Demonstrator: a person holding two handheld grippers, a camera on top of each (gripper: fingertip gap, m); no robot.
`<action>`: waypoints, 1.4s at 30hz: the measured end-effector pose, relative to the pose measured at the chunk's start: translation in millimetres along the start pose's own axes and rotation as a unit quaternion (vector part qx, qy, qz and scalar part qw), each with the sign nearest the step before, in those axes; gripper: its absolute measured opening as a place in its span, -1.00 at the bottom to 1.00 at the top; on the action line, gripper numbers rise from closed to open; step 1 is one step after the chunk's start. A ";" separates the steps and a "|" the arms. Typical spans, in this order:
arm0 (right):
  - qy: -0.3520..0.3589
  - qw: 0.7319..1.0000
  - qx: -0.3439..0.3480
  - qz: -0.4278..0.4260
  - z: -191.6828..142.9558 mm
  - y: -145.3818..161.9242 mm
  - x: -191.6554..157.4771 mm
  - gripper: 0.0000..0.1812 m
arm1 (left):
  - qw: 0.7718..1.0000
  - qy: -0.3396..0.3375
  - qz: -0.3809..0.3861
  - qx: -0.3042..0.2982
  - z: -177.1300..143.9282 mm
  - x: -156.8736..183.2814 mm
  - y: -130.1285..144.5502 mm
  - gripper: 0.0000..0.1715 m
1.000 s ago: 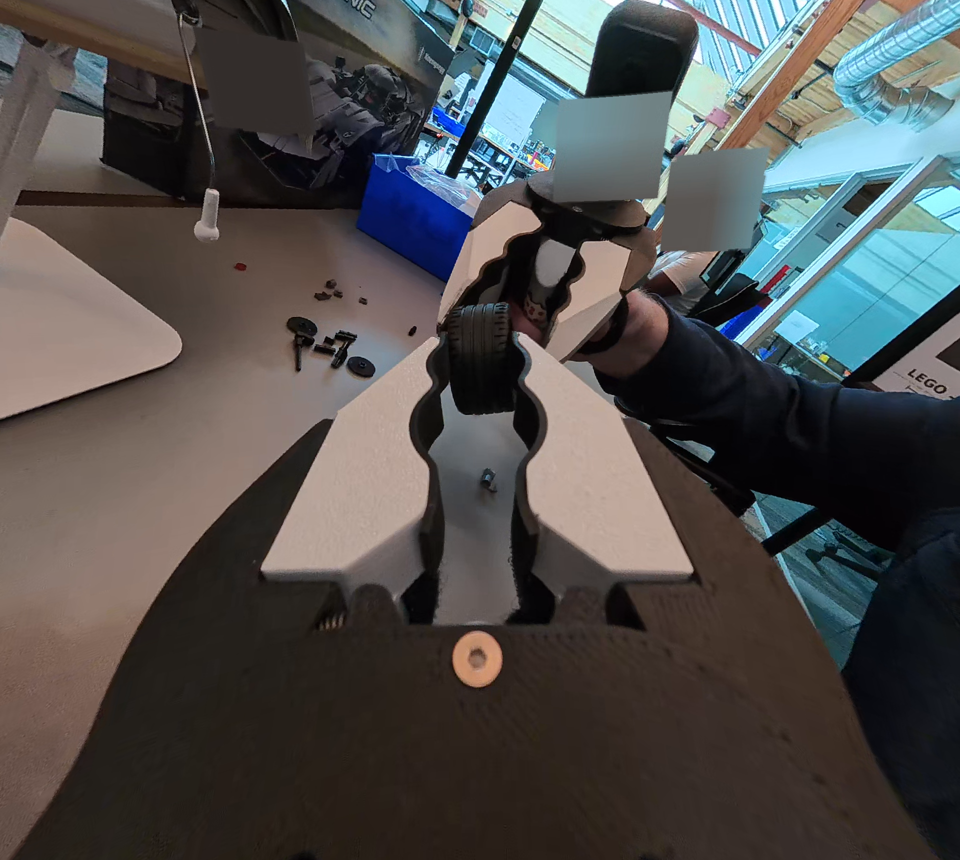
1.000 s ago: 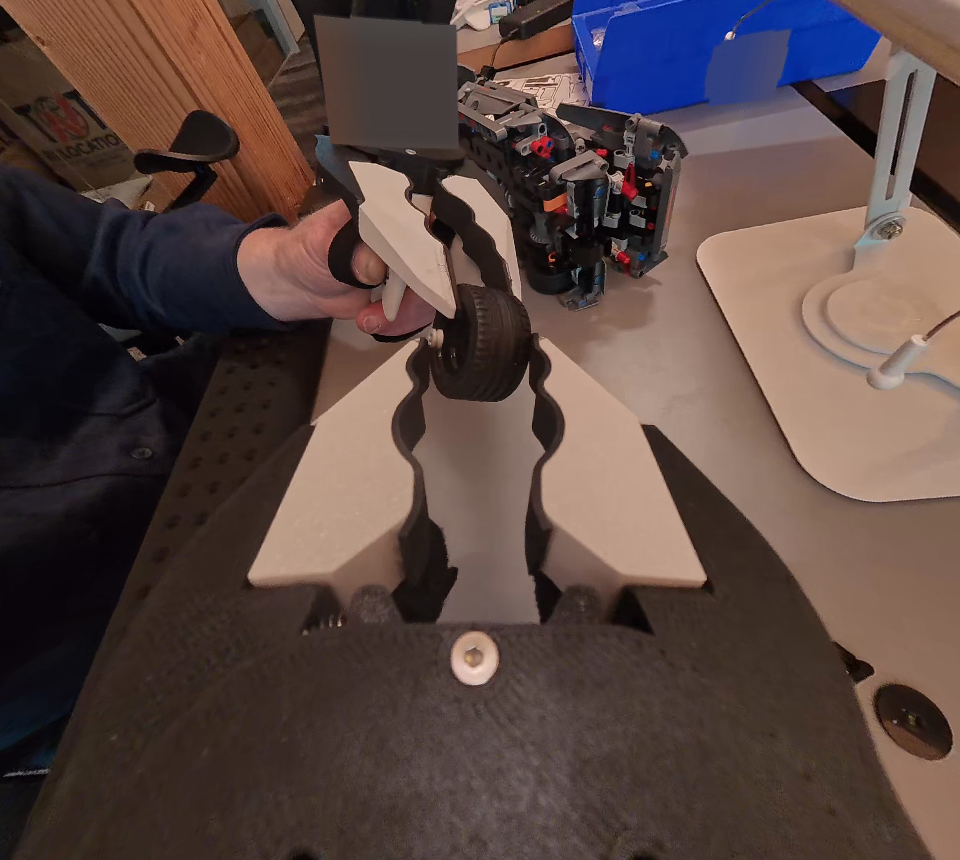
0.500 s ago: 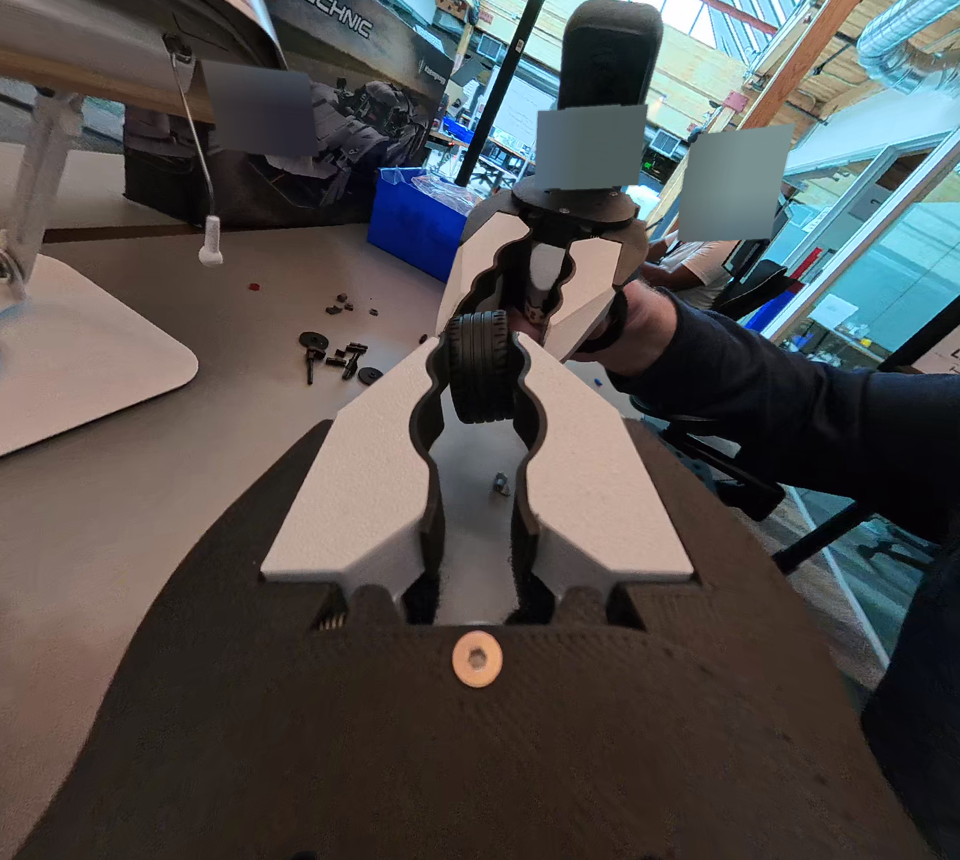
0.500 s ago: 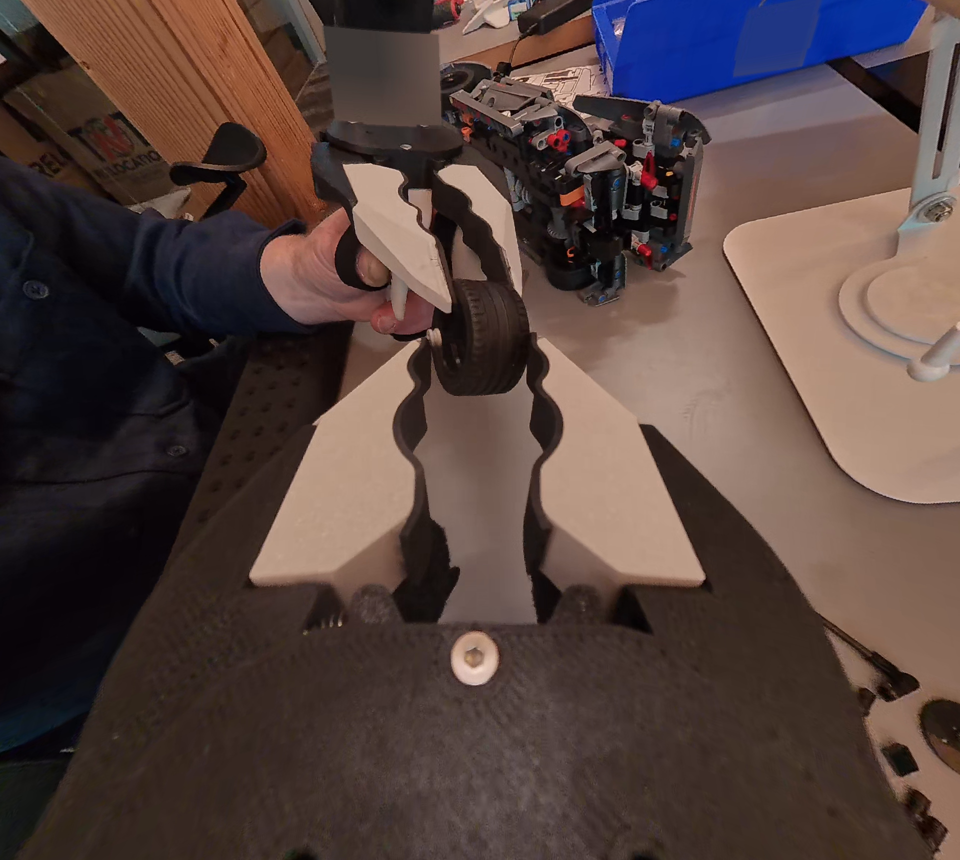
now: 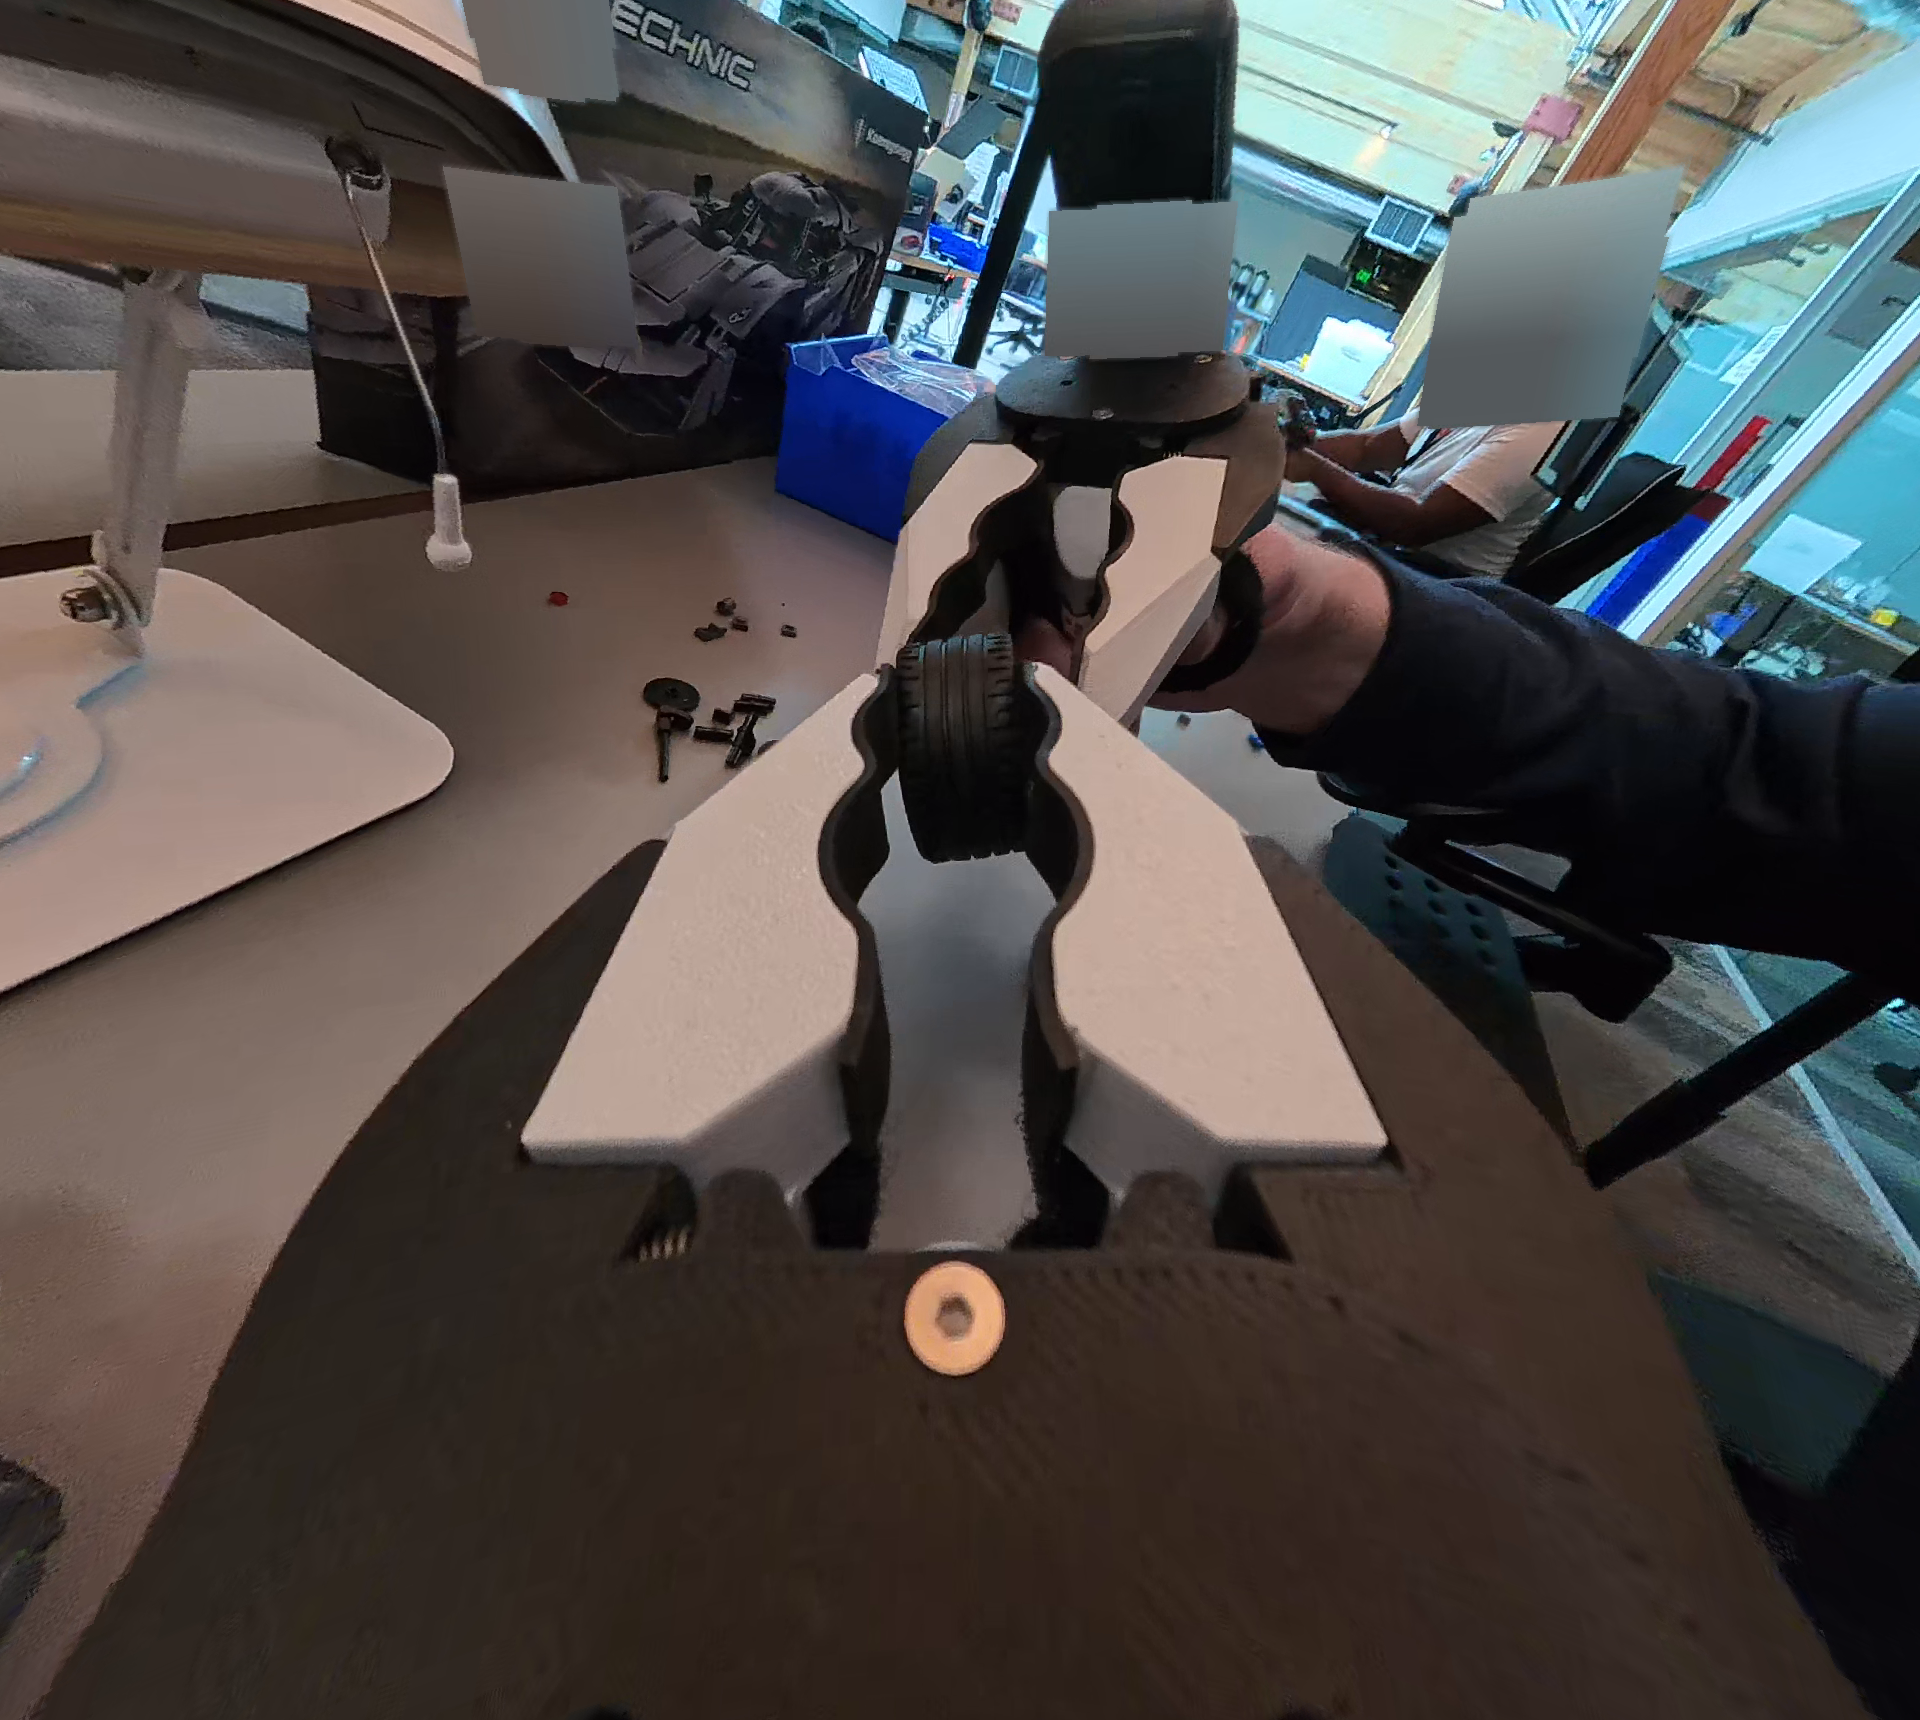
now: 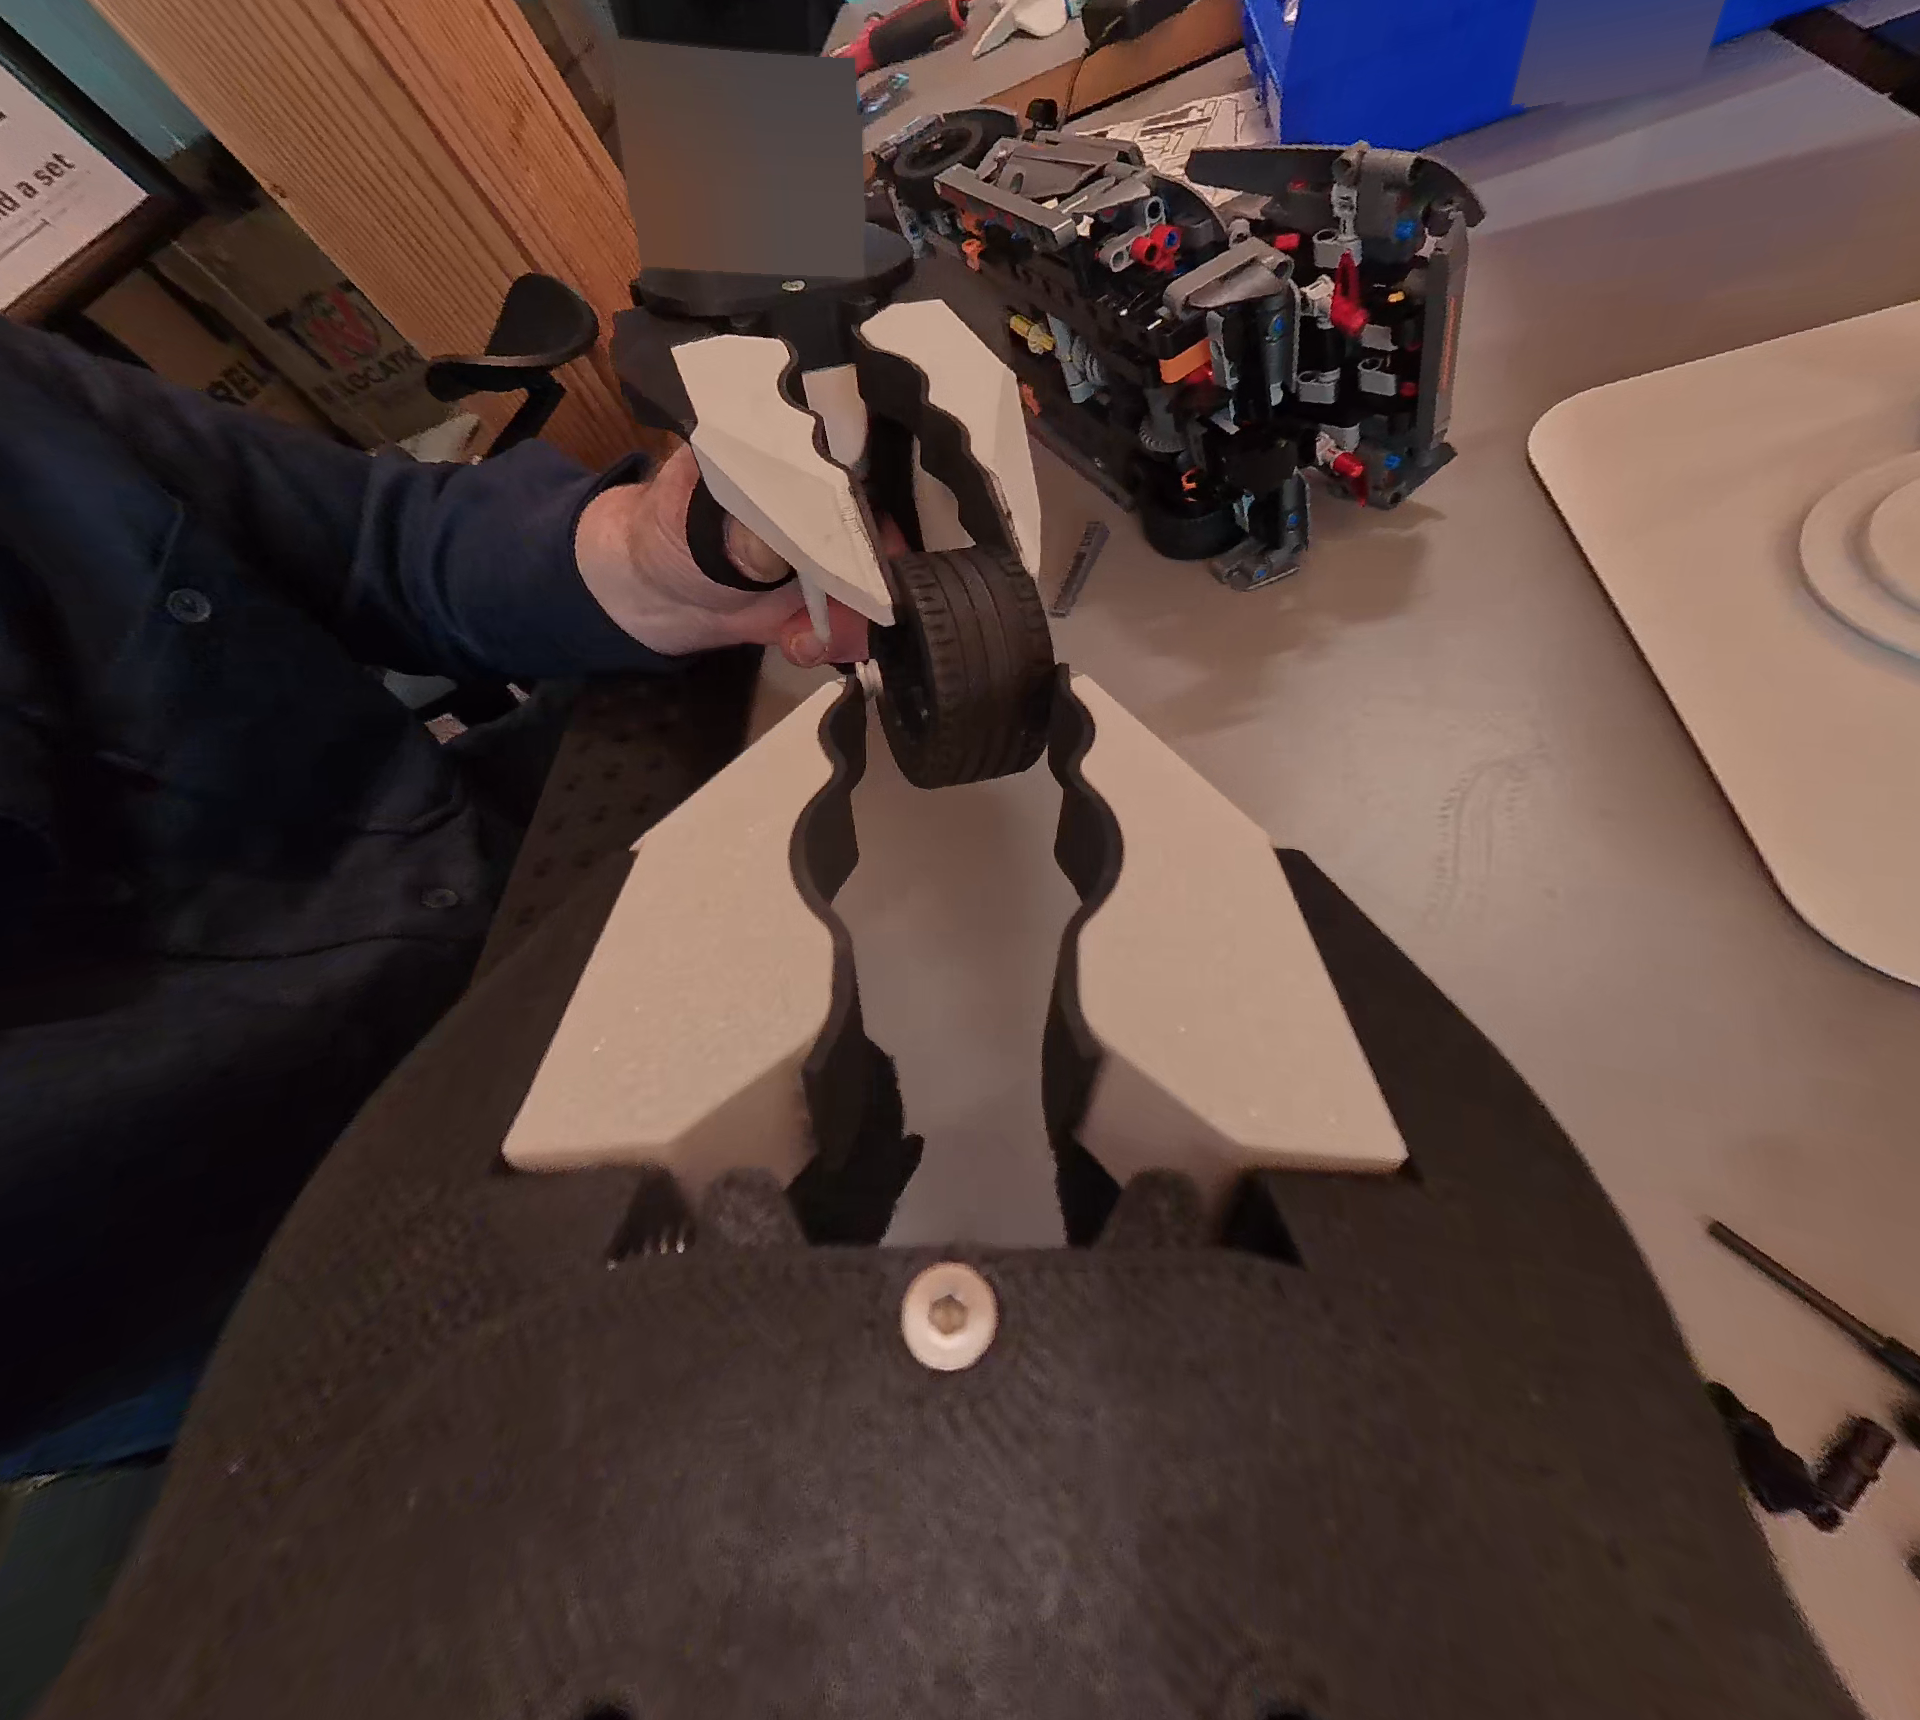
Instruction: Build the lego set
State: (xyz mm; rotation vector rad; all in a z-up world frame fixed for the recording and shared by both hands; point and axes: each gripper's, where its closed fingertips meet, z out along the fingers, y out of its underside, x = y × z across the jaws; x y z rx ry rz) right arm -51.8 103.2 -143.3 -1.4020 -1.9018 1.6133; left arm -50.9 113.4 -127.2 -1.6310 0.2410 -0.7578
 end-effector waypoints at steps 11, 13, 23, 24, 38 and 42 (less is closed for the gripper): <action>-0.001 1.000 -0.008 0.000 2.0 1.8 -1.4 -0.67 | 1.000 -0.003 0.020 0.000 -0.7 3.5 -1.0 -0.78; -0.003 1.000 -0.005 -0.001 1.3 0.7 -2.2 -0.67 | 1.000 -0.006 0.028 0.000 -0.7 4.1 -1.8 -0.78; -0.011 0.999 0.032 -0.023 -6.0 -13.5 -7.0 -0.67 | 0.995 0.056 -0.063 0.052 -8.4 3.3 -16.1 -0.77; -0.012 0.999 0.035 -0.021 -6.4 -14.4 -7.3 -0.68 | 0.996 0.053 -0.058 0.052 -8.4 3.5 -16.1 -0.77; -0.012 0.999 0.036 -0.017 -6.4 -14.5 -7.2 -0.69 | 0.997 0.048 -0.041 0.044 -5.0 5.6 -13.3 -0.77; -0.009 0.999 0.034 -0.020 -6.5 -14.8 -7.5 -0.70 | 0.997 0.049 -0.043 0.046 -4.8 5.5 -13.4 -0.77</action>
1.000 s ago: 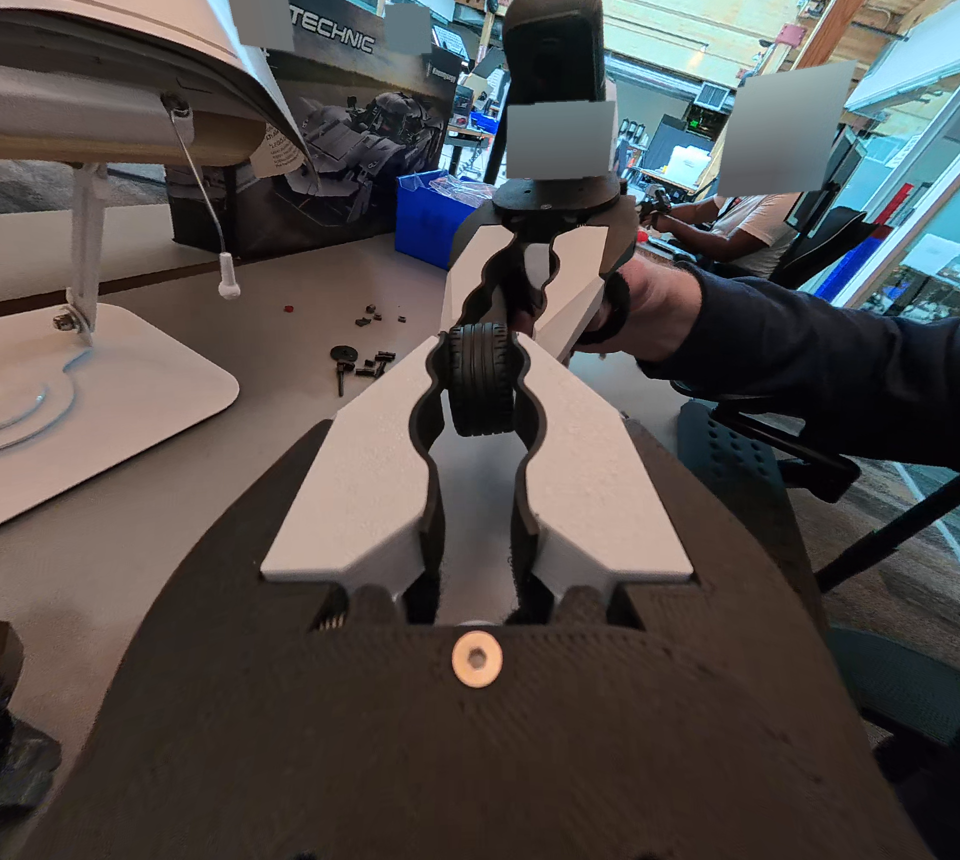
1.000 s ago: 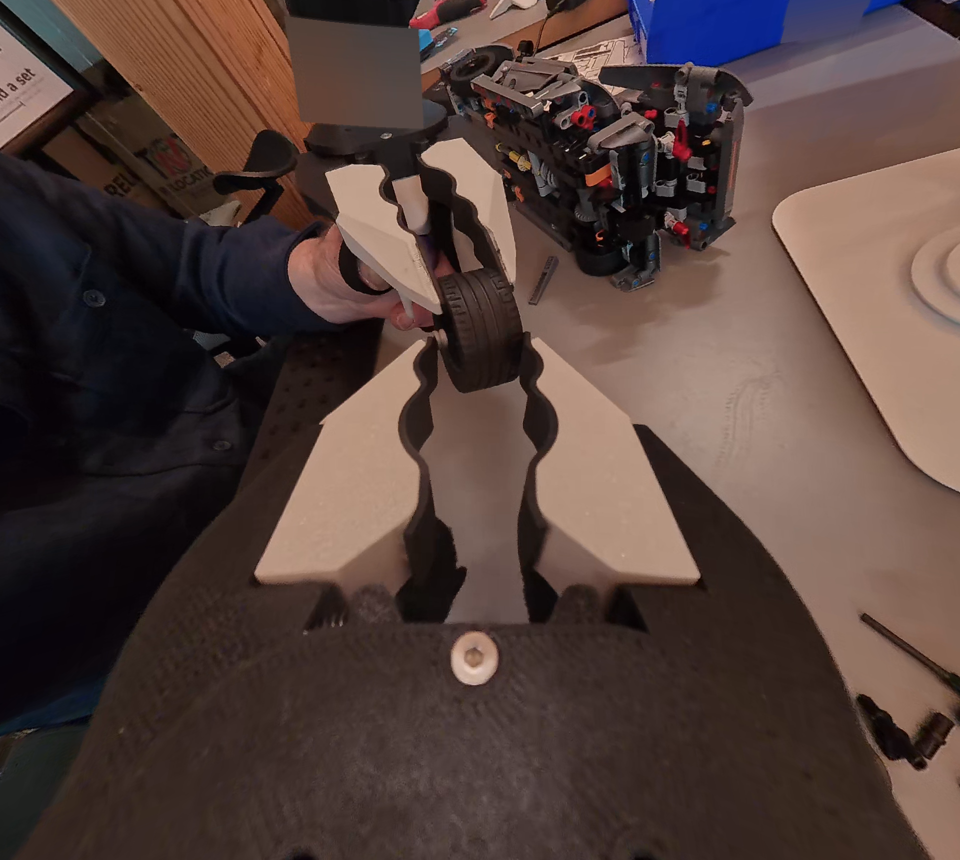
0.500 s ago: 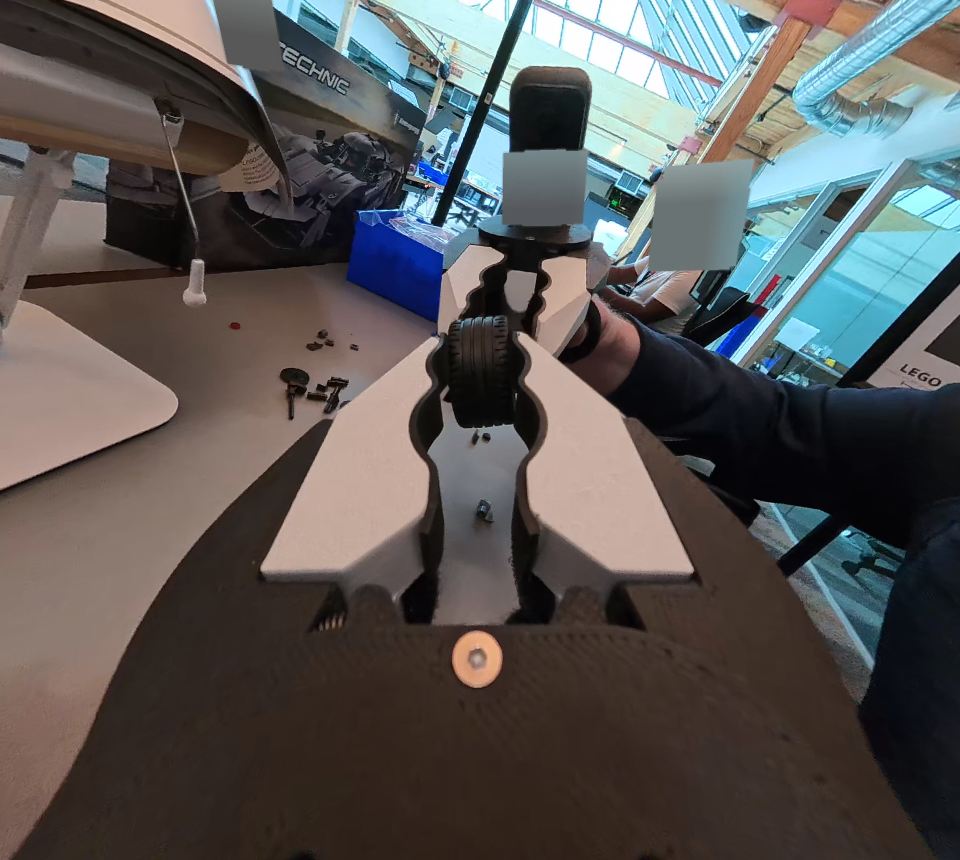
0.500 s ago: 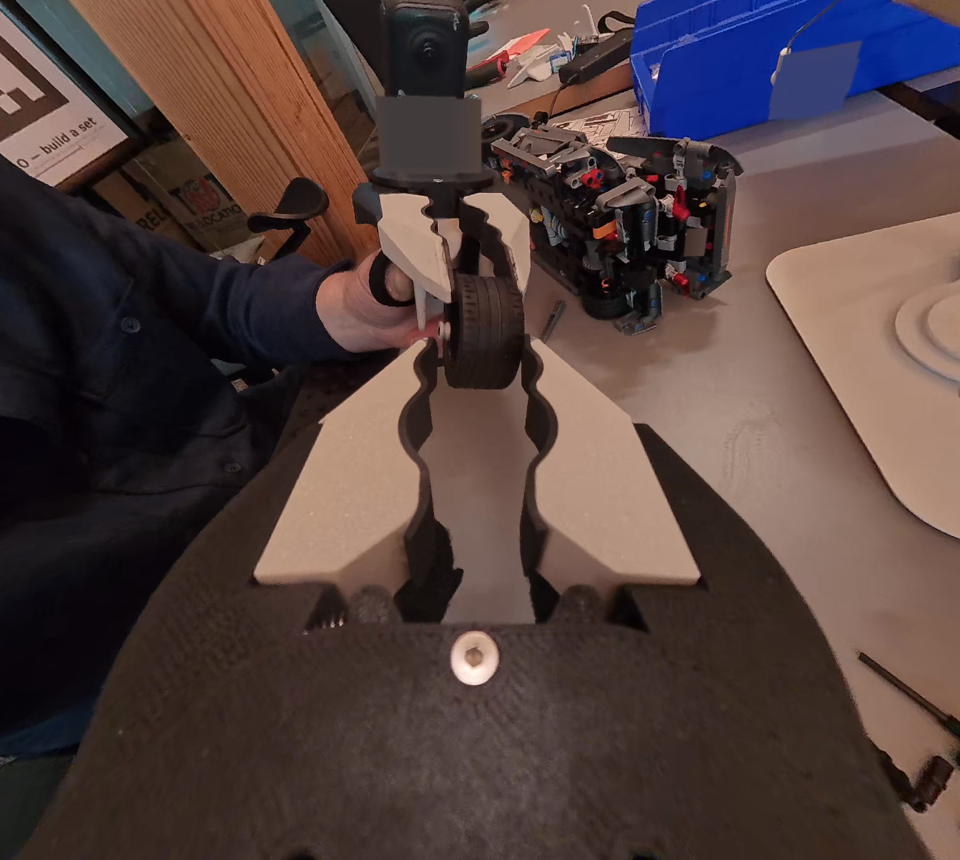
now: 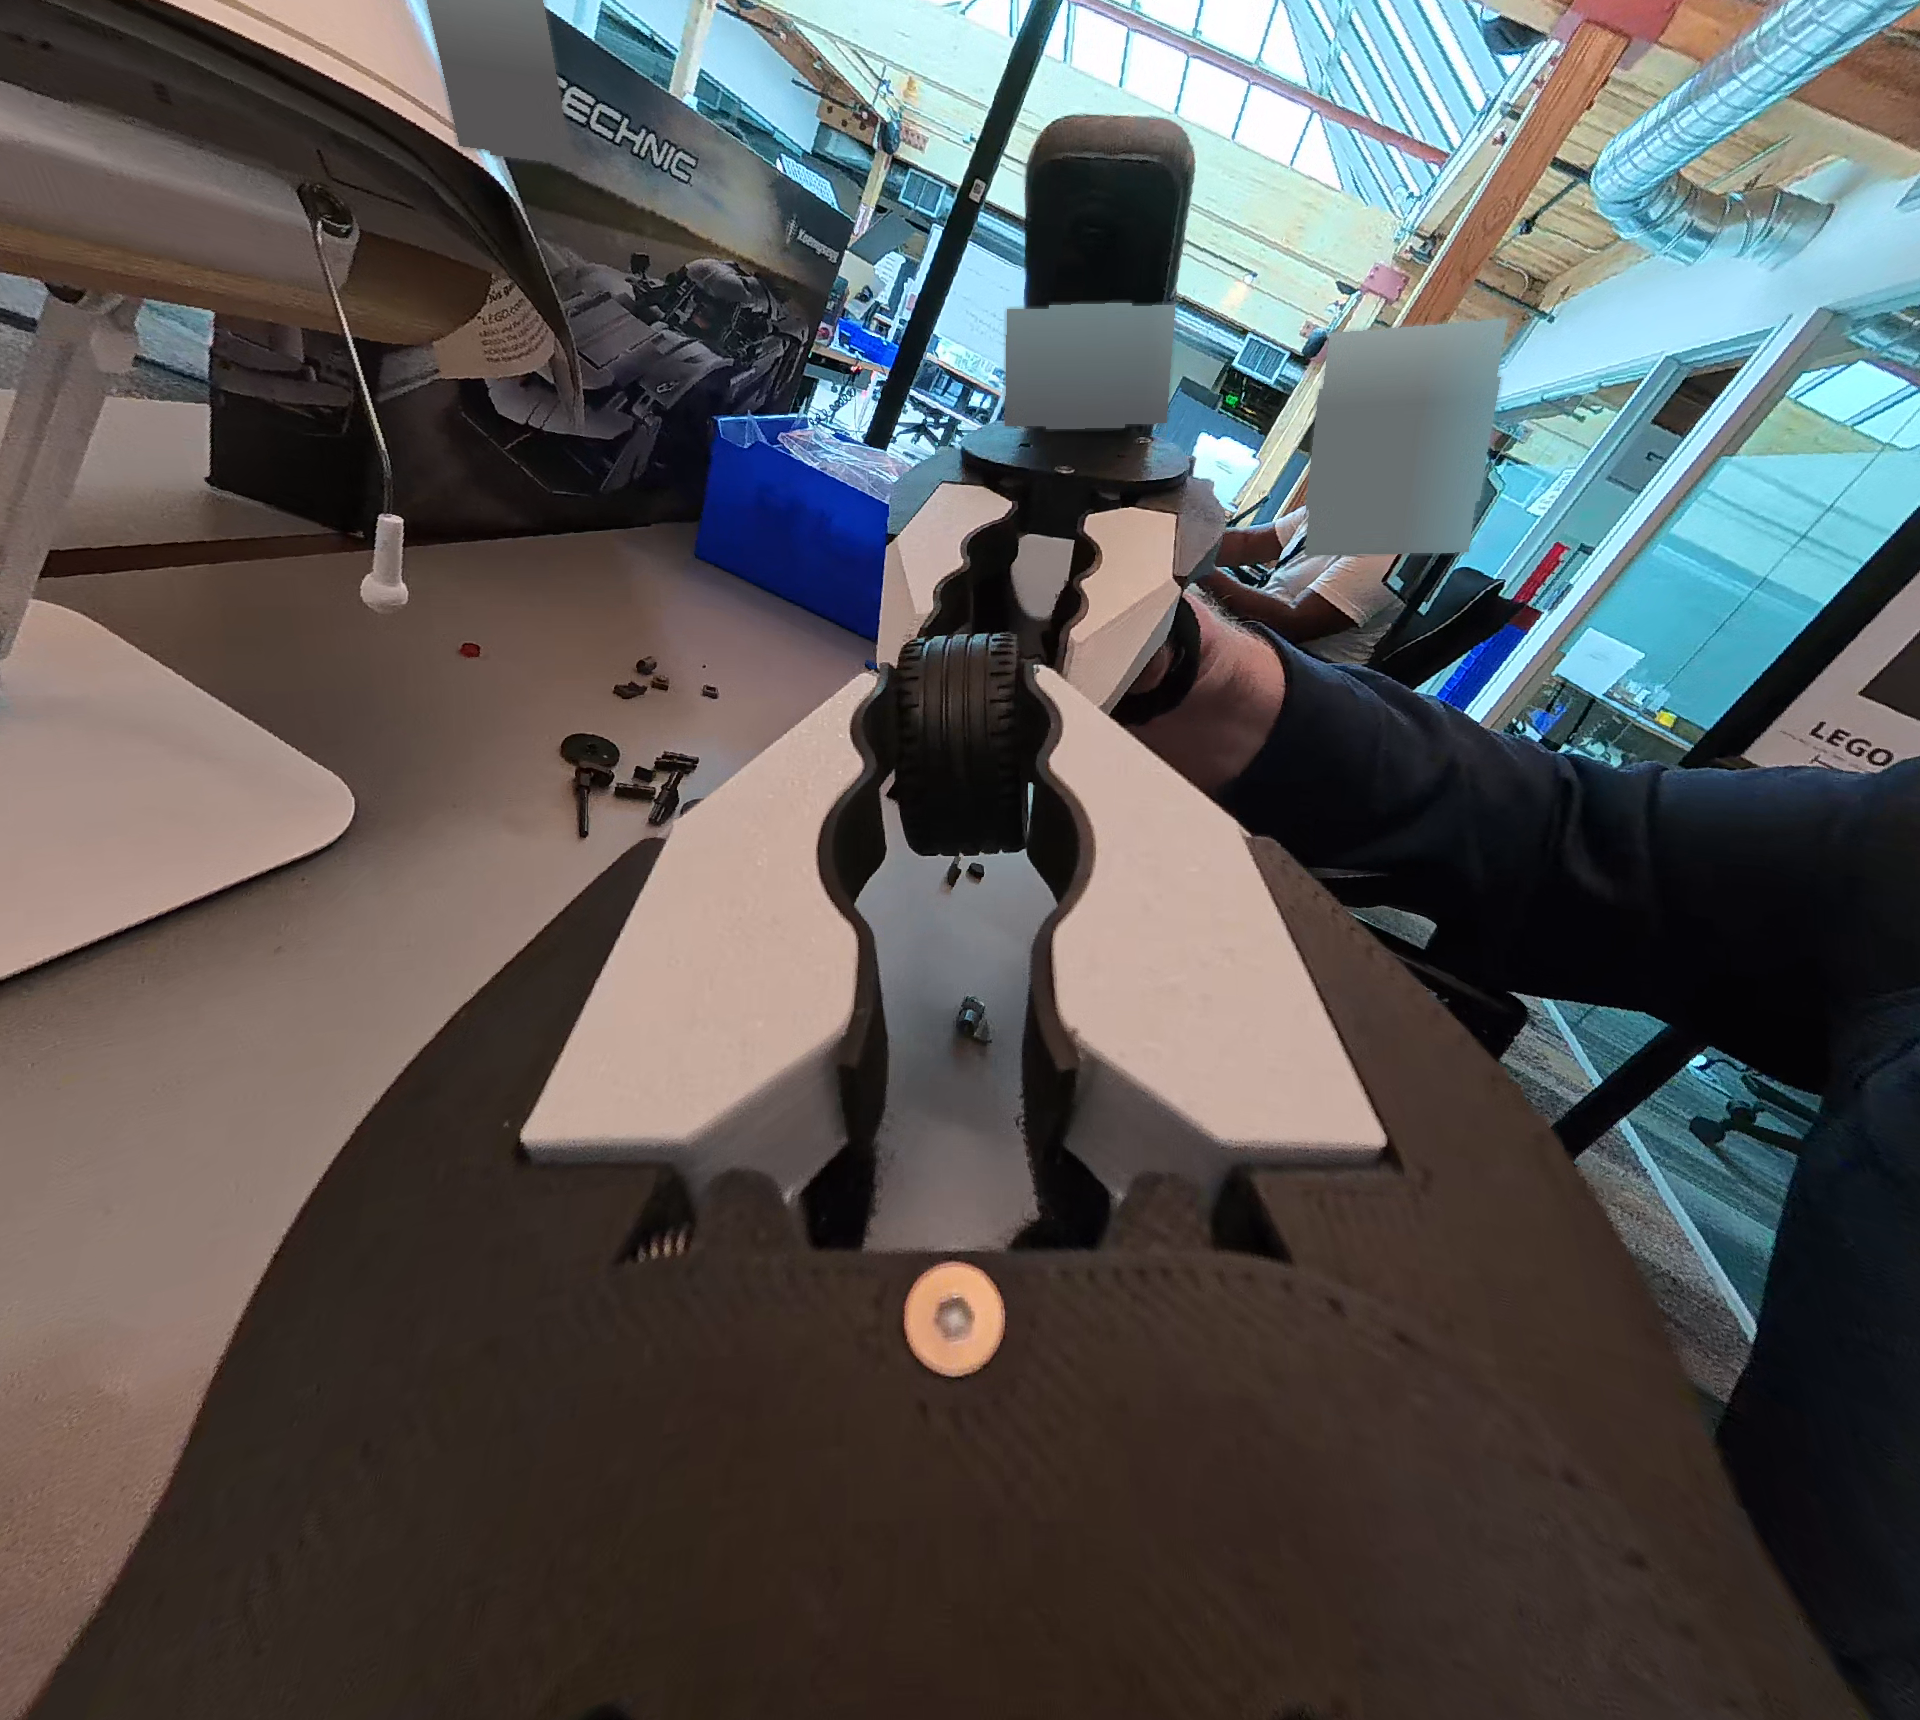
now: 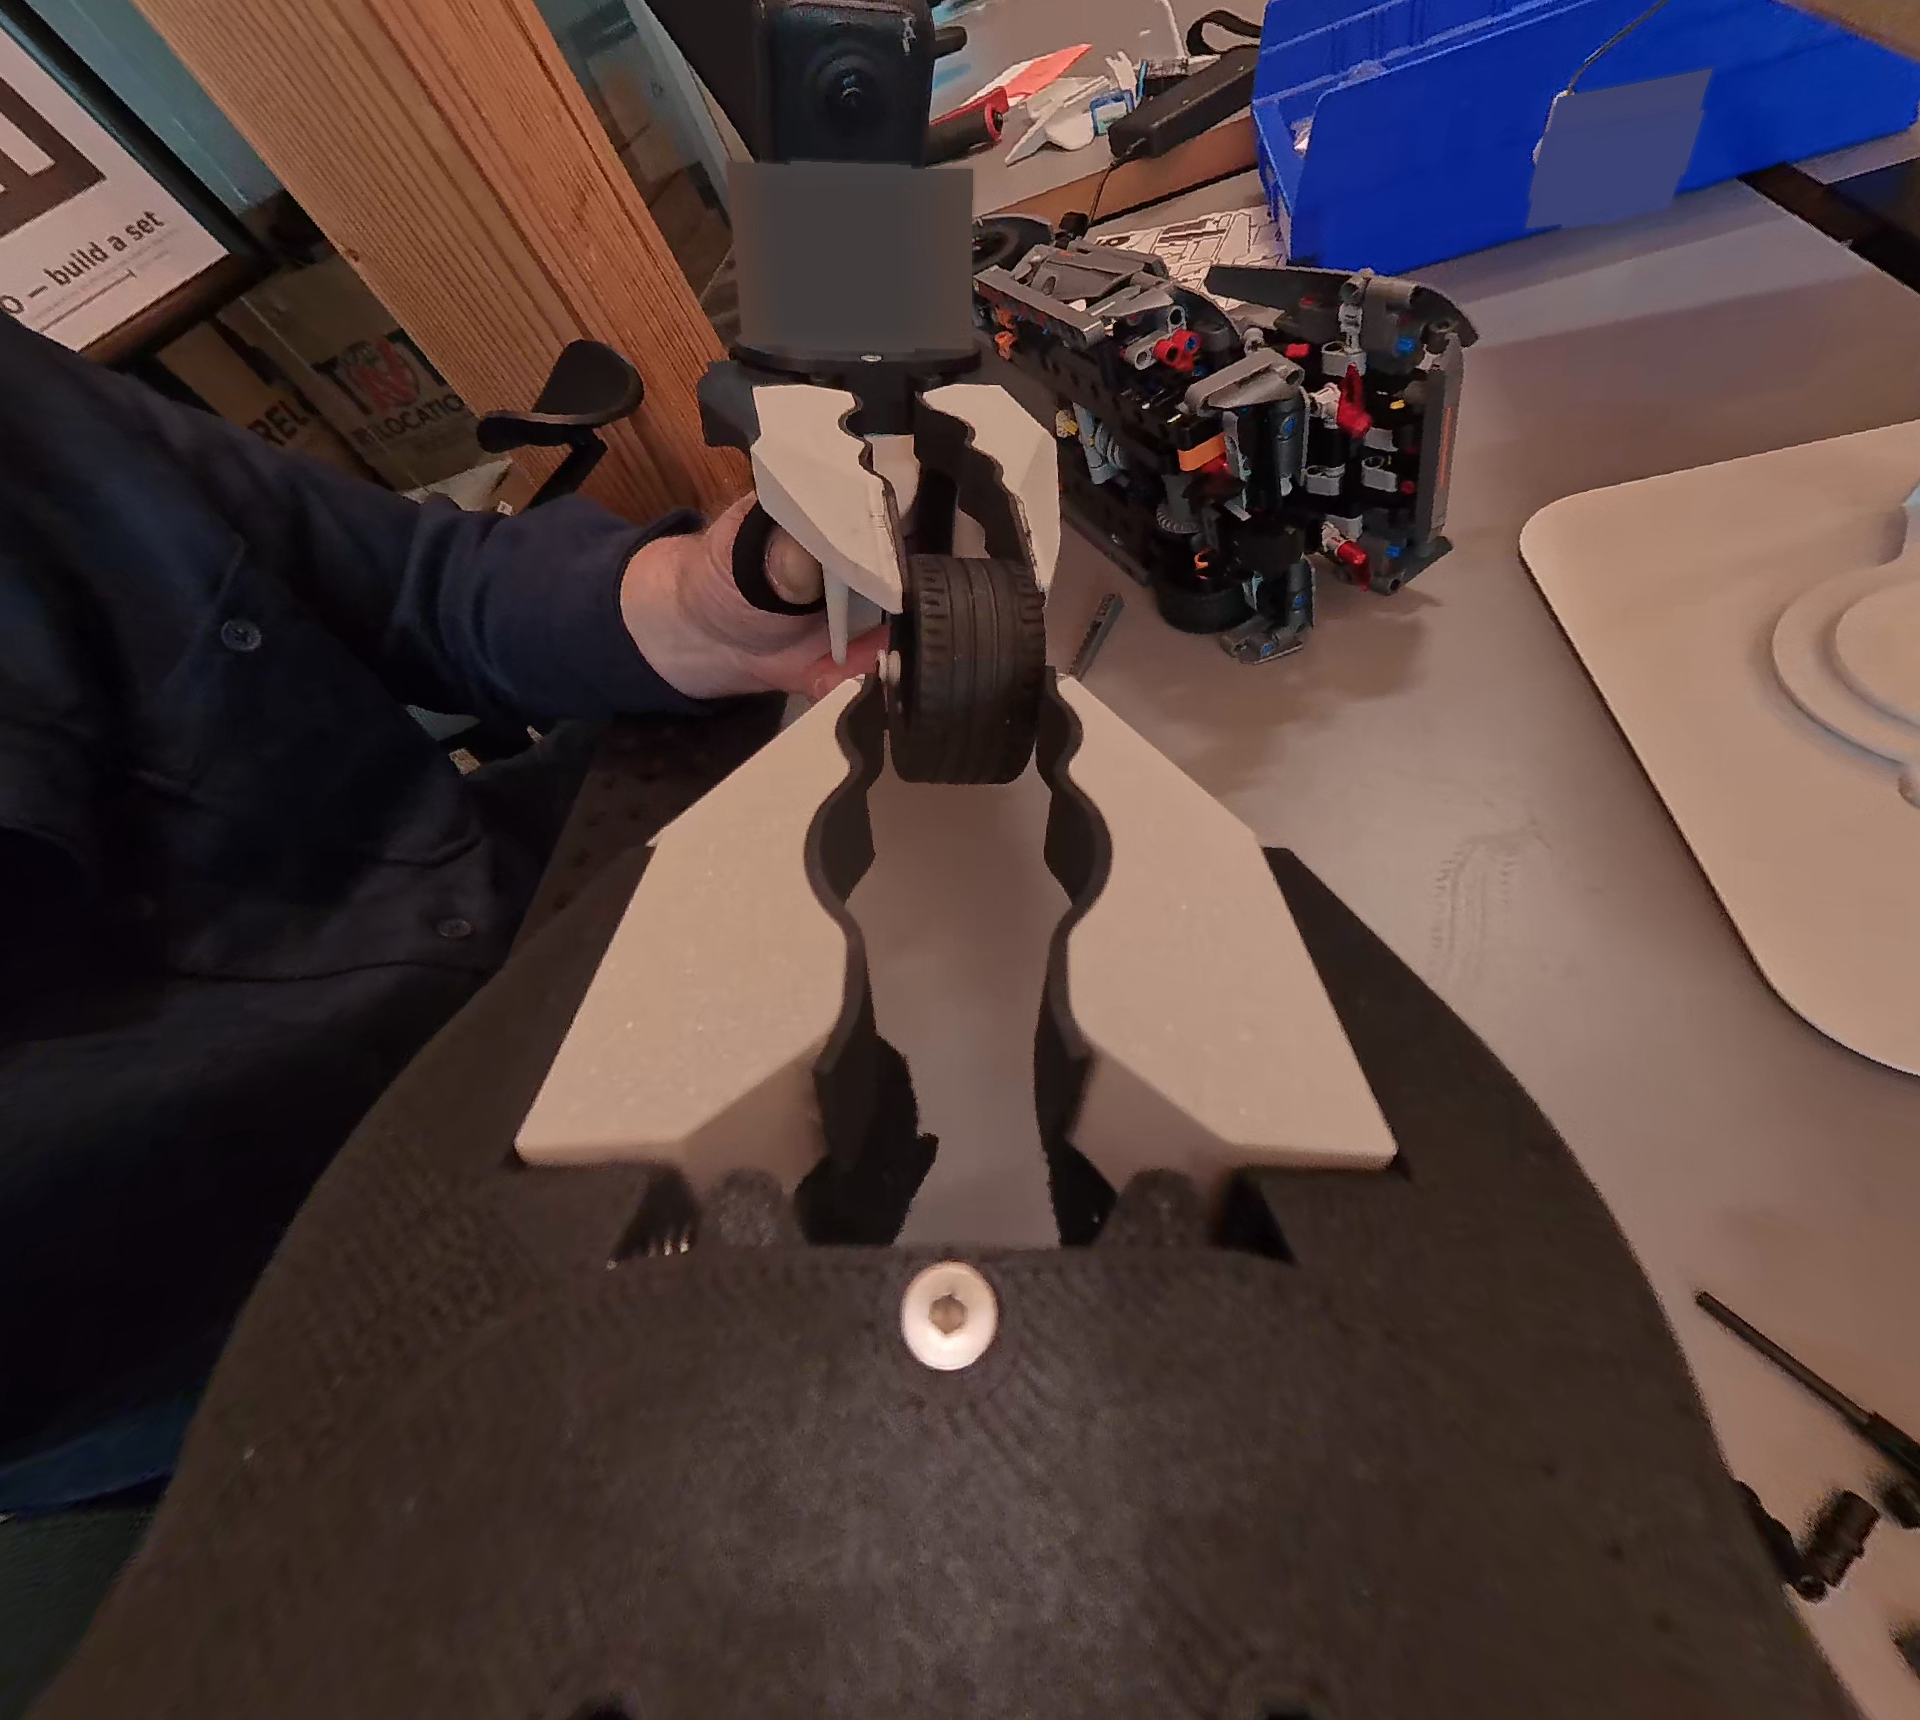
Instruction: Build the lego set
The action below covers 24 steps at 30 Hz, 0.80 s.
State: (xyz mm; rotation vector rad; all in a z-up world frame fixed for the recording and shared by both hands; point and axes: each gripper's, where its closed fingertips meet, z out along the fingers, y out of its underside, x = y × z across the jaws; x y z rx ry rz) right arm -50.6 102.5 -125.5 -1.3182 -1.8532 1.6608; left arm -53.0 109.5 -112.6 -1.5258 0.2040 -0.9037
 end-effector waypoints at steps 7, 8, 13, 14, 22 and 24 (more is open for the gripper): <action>0.004 1.000 -0.005 -0.001 0.2 1.8 1.4 -0.71 | 1.000 0.000 -0.005 0.000 0.4 -0.8 0.9 -0.77; 0.003 1.000 -0.005 0.000 0.1 1.9 1.4 -0.71 | 1.000 0.000 -0.005 0.000 0.5 -0.8 1.1 -0.77; 0.007 1.000 -0.007 -0.004 0.4 1.8 1.5 -0.72 | 1.000 -0.001 -0.005 0.000 0.5 -1.4 1.1 -0.77; 0.008 1.000 -0.006 -0.003 0.3 1.7 1.6 -0.72 | 1.000 0.001 -0.006 0.001 0.4 -0.8 0.9 -0.77; 0.010 1.000 0.001 -0.002 1.3 -0.5 2.4 -0.76 | 1.000 -0.005 0.016 0.001 -0.6 -0.3 -1.7 -0.77; 0.020 1.000 -0.008 -0.019 0.4 1.3 4.1 -0.73 | 1.000 -0.005 0.011 0.005 -0.9 -1.0 -2.5 -0.77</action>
